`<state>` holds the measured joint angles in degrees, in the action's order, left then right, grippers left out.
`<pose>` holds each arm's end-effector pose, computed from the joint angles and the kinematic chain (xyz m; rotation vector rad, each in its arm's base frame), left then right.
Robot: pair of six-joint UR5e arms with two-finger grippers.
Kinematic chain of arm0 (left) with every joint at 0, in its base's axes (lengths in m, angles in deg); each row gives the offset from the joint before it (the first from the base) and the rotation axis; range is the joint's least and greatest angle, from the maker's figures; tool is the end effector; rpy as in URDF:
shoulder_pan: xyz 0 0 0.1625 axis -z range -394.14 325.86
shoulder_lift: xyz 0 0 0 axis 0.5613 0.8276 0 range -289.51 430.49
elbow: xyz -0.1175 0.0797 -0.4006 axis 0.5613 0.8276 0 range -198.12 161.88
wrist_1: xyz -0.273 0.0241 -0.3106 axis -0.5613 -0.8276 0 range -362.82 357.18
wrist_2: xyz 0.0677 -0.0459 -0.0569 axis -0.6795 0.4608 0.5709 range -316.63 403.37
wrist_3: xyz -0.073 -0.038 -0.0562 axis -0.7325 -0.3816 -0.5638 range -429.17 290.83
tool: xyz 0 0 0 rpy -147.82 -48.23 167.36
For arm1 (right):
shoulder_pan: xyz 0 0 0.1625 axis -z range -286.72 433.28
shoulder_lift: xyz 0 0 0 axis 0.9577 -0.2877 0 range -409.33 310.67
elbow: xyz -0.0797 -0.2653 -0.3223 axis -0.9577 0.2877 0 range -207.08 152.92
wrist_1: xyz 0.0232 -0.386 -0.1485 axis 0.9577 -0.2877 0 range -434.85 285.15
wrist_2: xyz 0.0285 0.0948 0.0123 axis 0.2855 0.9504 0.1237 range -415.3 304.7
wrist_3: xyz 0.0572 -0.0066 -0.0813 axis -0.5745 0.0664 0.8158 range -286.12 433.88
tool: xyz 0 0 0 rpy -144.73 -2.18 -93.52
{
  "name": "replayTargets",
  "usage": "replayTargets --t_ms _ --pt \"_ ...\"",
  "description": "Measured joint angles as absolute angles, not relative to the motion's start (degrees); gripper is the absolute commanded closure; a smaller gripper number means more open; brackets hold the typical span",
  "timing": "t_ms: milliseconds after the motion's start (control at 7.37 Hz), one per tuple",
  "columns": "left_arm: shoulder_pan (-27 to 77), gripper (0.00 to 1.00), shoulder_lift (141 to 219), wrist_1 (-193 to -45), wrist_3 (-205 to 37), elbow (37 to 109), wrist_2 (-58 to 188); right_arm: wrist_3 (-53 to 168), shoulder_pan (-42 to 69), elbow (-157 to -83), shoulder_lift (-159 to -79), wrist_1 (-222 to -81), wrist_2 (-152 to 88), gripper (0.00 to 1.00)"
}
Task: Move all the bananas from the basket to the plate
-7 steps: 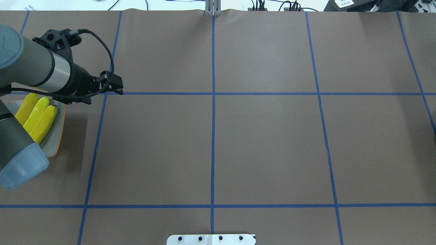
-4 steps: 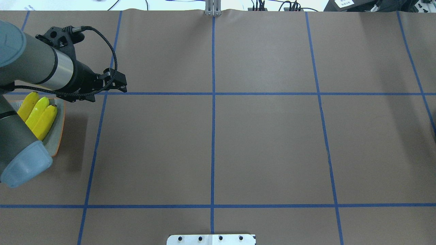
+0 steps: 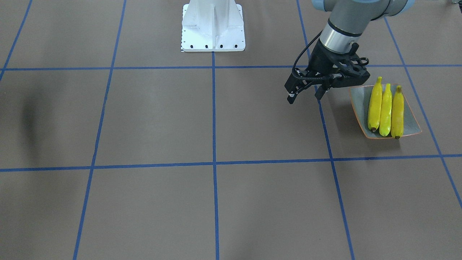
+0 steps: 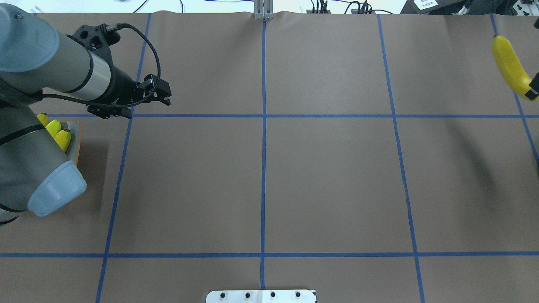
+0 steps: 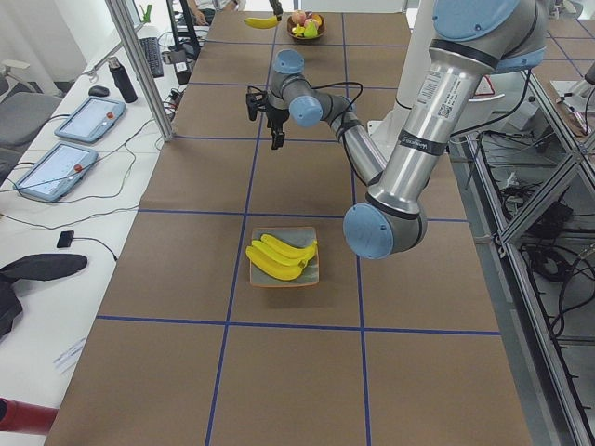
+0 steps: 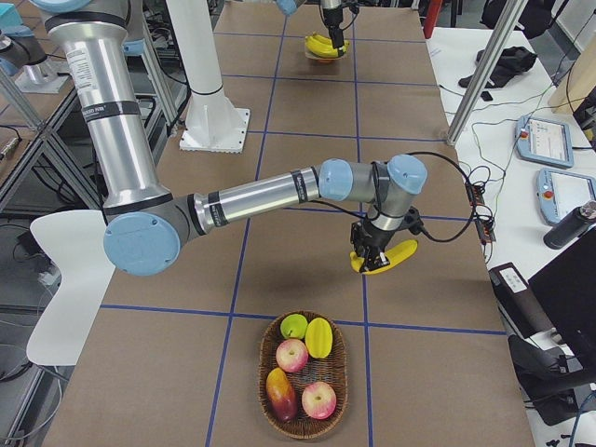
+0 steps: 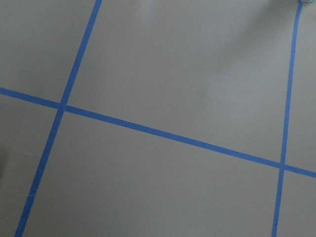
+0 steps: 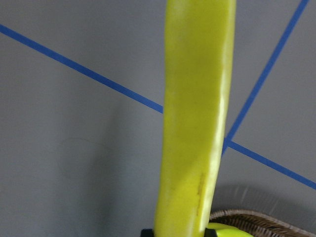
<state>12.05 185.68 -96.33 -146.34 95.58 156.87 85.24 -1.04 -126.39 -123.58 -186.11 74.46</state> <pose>0.3284 -0.4776 0.2284 0.1129 0.9759 -0.3475 -0.0885 -0.5726 0.4752 0.0378 -0.7024 -0.4756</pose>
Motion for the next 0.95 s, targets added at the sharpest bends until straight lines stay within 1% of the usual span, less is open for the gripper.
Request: replayTargets --t_ms 136,407,950 --pt "12.1 0.00 187.3 -96.3 -147.0 94.2 156.9 79.3 3.3 -128.8 -121.6 -186.1 75.0 1.00" --pt "12.0 0.00 191.2 -96.3 -148.6 91.4 156.7 70.0 11.1 -131.3 -117.1 -186.6 75.4 1.00" --pt "11.4 0.00 201.0 -97.6 -154.8 84.2 156.5 61.3 22.4 -131.8 -107.1 -190.2 73.5 1.00"
